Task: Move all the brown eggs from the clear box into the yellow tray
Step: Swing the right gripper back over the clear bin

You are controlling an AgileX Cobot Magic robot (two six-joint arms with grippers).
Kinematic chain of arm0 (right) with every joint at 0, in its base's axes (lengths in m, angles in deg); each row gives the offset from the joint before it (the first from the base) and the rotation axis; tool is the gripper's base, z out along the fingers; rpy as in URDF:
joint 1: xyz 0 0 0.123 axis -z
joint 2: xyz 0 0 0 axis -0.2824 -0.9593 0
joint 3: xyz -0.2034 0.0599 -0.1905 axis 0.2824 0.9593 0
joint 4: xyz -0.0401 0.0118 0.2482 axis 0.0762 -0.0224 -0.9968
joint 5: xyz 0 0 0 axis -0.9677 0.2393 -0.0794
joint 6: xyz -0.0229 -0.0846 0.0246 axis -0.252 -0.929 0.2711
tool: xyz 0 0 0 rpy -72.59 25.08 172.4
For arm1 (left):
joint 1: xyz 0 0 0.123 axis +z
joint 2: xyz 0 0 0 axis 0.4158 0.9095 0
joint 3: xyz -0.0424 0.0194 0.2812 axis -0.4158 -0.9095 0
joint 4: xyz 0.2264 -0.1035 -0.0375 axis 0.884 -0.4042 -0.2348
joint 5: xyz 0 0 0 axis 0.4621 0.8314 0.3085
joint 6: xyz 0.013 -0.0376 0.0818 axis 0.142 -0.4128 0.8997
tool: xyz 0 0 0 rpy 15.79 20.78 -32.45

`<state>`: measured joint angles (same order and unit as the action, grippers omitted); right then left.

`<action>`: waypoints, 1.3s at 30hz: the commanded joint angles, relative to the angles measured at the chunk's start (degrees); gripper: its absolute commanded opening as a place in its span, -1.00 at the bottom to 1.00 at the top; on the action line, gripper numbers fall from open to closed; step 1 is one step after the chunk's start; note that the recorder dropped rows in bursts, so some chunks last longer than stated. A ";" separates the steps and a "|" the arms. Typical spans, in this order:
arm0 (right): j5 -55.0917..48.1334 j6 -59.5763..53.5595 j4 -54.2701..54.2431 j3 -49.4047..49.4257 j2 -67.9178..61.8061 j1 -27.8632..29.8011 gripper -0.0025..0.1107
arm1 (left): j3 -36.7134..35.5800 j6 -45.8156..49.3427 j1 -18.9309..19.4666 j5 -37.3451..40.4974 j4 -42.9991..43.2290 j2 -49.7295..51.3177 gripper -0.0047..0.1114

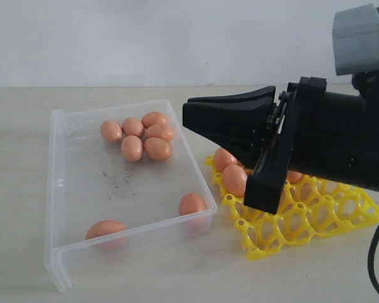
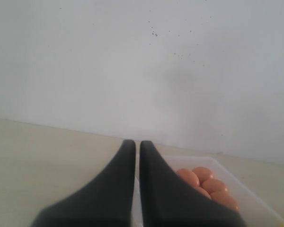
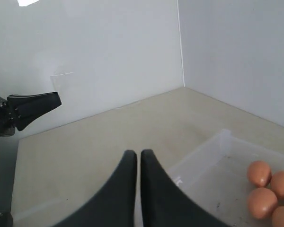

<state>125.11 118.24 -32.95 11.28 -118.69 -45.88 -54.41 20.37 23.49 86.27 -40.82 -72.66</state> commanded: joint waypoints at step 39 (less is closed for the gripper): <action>-13.43 -31.01 -20.16 -0.14 0.27 -15.68 -0.96 | 0.18 -0.42 -0.14 -0.92 -0.61 -0.15 -0.85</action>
<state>113.23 85.58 -48.36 11.28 -118.69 -61.44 -54.41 20.37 23.49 86.27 -40.82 -72.66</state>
